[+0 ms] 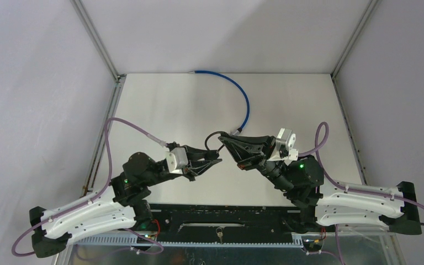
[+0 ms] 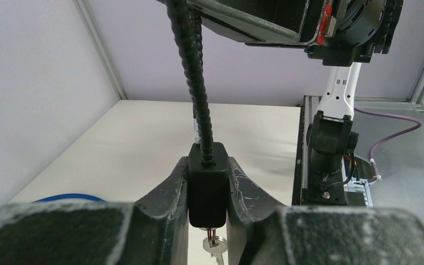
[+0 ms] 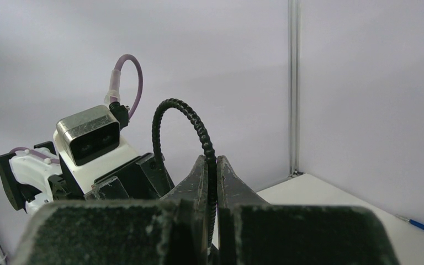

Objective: Lock with the key
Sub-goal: Lock the lock.

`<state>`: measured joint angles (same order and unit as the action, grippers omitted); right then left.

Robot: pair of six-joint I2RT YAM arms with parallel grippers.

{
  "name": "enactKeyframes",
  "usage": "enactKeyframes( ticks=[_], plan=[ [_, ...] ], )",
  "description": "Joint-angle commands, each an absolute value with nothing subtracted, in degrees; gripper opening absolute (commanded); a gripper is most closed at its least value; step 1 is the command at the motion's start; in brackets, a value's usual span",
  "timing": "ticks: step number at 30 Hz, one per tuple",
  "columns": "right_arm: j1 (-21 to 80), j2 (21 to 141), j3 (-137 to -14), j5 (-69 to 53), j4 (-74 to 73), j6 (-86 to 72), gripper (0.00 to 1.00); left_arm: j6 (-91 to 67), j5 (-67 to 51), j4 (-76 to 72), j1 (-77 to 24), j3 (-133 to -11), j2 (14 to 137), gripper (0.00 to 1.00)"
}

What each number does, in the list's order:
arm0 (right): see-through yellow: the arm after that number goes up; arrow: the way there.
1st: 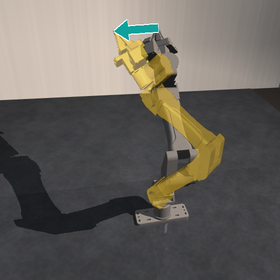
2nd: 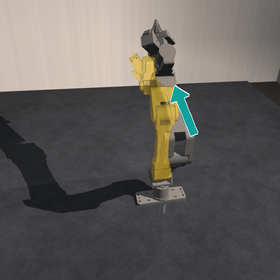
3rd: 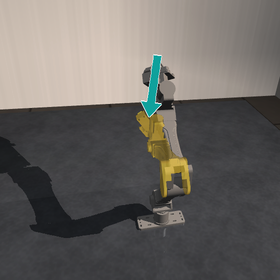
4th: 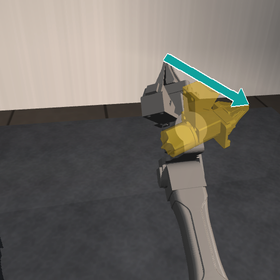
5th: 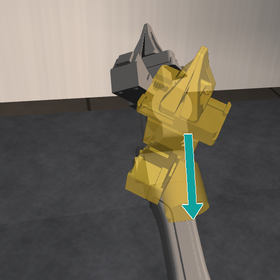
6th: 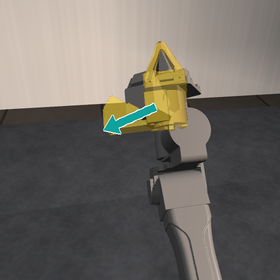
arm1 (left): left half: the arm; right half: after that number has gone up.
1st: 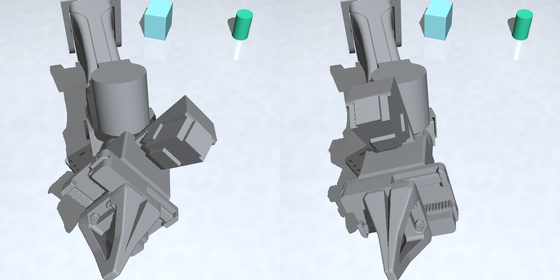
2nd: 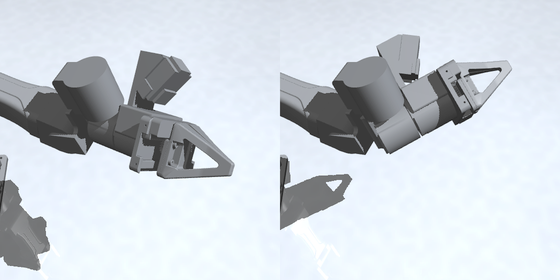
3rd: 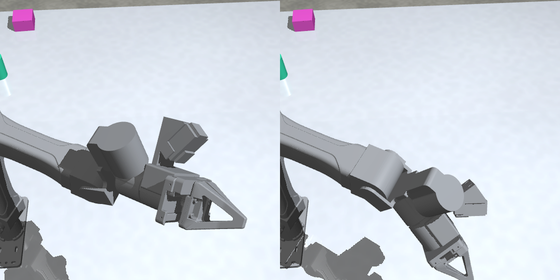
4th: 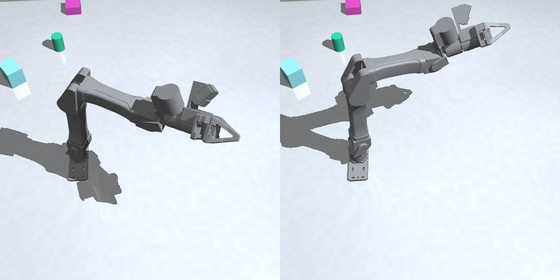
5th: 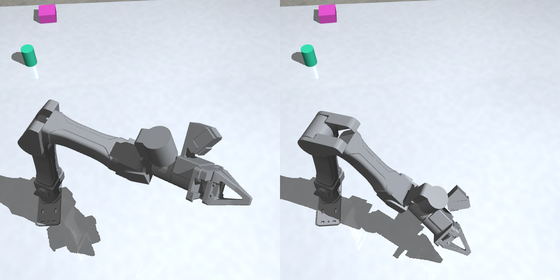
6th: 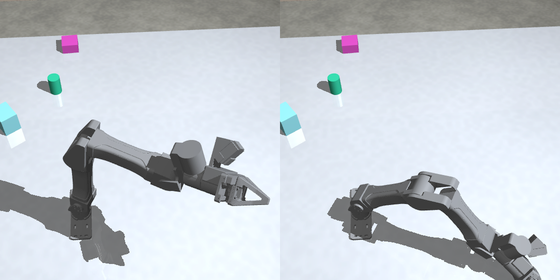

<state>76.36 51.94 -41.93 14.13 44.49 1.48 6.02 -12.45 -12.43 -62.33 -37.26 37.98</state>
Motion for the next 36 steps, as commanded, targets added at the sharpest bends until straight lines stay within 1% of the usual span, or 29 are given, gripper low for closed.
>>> enactKeyframes(
  ticks=[1, 11, 29, 30, 31, 36],
  plan=[
    [76.64, 51.39, -41.84, 12.22, 43.39, 0.35, 0.00, 5.59, -12.39, -14.39, -62.23, -37.46, 37.94, 0.00],
    [76.81, 50.67, -40.22, 12.18, 43.07, -1.50, 0.00, 5.32, -11.08, -14.58, -62.23, -37.16, 37.68, 0.00],
    [76.88, 51.89, -40.09, 11.09, 43.15, -2.46, 0.00, 4.04, -12.57, -15.90, -62.23, -37.86, 39.36, 0.00],
    [76.90, 42.06, -40.09, 11.10, 42.85, -2.46, 0.00, 4.09, -12.53, -15.85, -62.23, -37.94, 39.38, 0.00],
    [76.95, 50.63, -40.08, 11.08, 42.40, -2.44, 0.00, 4.05, -12.49, -15.90, -62.23, -38.03, 39.39, 0.00],
    [77.13, 51.57, -39.97, 11.53, 39.96, -2.11, 0.00, 4.06, -12.21, -16.15, -62.23, -38.32, 39.55, 0.00]
  ],
)
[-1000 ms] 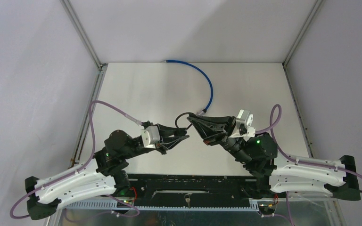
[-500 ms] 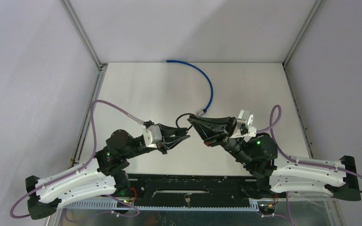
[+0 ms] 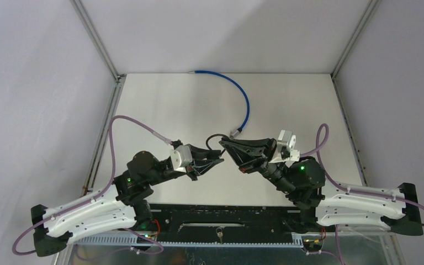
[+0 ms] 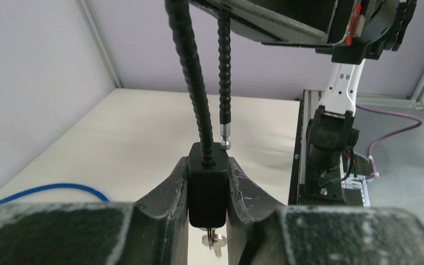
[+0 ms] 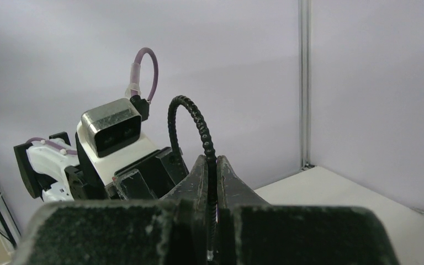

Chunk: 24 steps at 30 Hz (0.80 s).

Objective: Lock with the key
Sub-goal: Lock the lock.

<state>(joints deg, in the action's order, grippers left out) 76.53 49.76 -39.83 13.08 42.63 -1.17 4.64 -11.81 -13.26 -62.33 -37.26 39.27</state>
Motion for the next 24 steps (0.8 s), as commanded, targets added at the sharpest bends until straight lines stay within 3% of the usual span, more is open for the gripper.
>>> enactKeyframes(
  ticks=[1, 24],
  plan=[
    [77.24, 51.45, -39.68, 11.67, 40.02, -1.96, 0.00, 3.98, -12.22, -16.21, -62.23, -38.32, 39.56, 0.00],
    [75.86, 51.12, -37.62, 14.54, 43.39, -1.06, 0.00, 2.46, -17.75, -16.95, -62.23, -38.84, 41.24, 0.00]
  ],
)
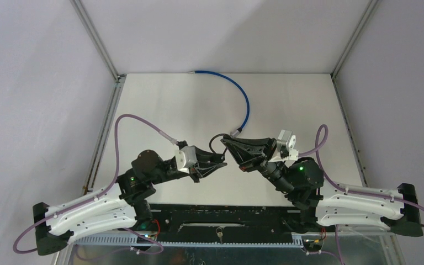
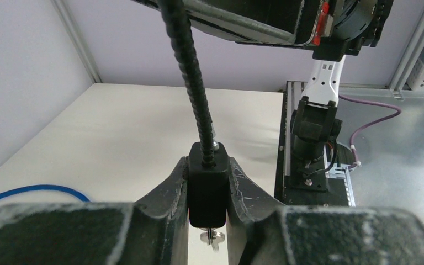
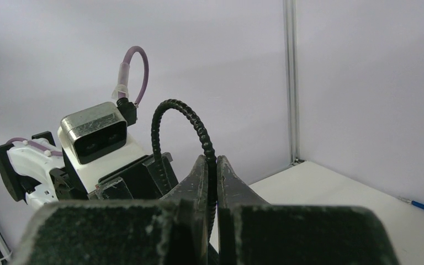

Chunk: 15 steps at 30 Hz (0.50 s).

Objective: Lock with the key
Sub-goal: Lock the lock.

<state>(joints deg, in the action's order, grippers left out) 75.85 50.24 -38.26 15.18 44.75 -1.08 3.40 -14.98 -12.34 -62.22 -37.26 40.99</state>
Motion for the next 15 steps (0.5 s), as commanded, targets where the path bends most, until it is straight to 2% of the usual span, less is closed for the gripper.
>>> enactKeyframes(
  ticks=[1, 15],
  plan=[
    [75.88, 51.07, -37.62, 14.51, 43.19, -1.06, 0.00, 2.46, -17.75, -16.99, -62.23, -38.82, 41.15, 0.00],
    [76.04, 50.02, -36.97, 14.79, 41.14, -1.24, 0.00, 0.43, -13.42, -20.69, -62.23, -36.61, 38.90, 0.00]
  ],
)
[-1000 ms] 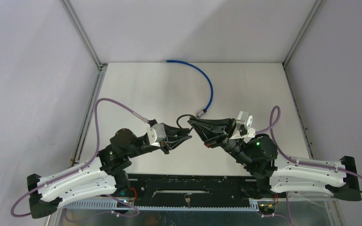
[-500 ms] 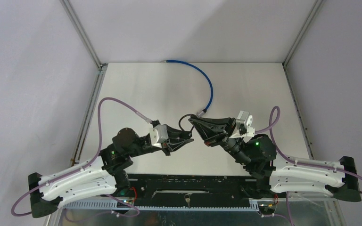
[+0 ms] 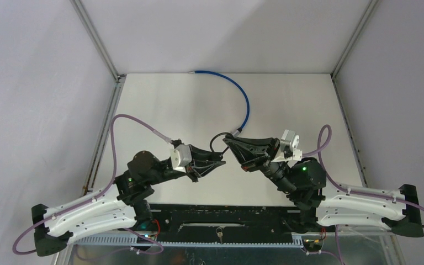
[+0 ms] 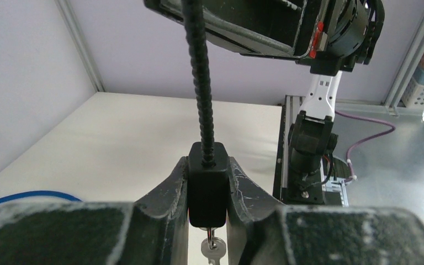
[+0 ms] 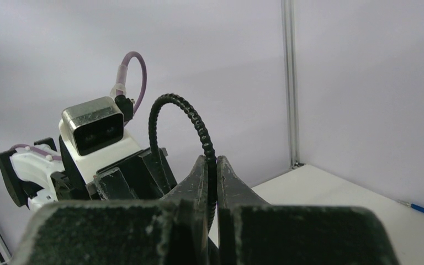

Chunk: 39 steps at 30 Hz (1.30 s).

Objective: Lock with the key
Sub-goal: Lock the lock.

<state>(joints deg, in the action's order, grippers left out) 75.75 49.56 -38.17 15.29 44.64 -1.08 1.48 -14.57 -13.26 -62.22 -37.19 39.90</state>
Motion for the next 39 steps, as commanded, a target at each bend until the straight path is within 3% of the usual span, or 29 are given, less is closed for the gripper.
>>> enactKeyframes(
  ticks=[1, 24, 39],
  plan=[
    [76.10, 49.94, -36.85, 14.88, 41.13, -1.23, 0.00, 0.44, -13.63, -20.98, -62.23, -36.57, 38.93, 0.00],
    [77.20, 51.21, -36.65, 7.06, 37.98, 1.65, 0.00, -3.34, -10.29, -23.36, -62.23, -36.65, 40.12, 0.00],
    [77.52, 53.31, -32.91, 9.78, 38.01, 1.00, 0.00, -3.52, -10.00, -23.99, -62.23, -36.63, 39.91, 0.00]
  ],
)
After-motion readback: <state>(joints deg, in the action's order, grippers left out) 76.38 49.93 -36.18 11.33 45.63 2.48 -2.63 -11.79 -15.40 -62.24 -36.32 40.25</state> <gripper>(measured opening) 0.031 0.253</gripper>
